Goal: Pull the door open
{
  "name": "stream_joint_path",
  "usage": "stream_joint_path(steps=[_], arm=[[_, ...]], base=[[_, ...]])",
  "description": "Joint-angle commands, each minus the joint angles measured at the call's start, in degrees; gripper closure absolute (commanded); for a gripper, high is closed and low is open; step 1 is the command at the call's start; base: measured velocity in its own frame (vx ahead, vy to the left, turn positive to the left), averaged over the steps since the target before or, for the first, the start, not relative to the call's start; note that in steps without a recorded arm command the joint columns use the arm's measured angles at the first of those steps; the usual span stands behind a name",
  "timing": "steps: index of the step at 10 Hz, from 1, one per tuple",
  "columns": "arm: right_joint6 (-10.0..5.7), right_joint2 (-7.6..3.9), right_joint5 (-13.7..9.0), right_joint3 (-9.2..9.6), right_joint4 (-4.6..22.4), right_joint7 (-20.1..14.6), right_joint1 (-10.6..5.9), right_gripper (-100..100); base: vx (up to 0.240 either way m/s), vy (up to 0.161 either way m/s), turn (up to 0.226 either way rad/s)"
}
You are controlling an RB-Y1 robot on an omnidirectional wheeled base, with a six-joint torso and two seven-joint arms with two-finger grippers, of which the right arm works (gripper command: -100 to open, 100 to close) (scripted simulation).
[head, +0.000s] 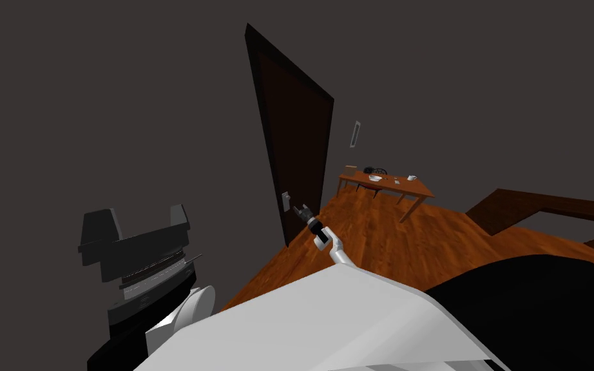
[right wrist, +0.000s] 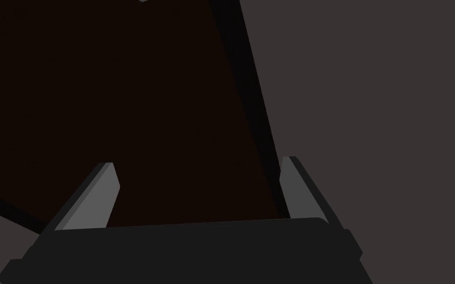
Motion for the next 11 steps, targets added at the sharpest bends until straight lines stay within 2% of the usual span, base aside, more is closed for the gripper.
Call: stream_joint_path(steps=[1,11], arm=[[0.31,0.02,1.1,0.27,1.7,1.7,-0.81,-100],[0.84,0.44,6.9,0.75,15.1,11.5,-7.90,-100]], base=[[0.070,-0.076,0.062],[0.069,-0.078,0.072]])
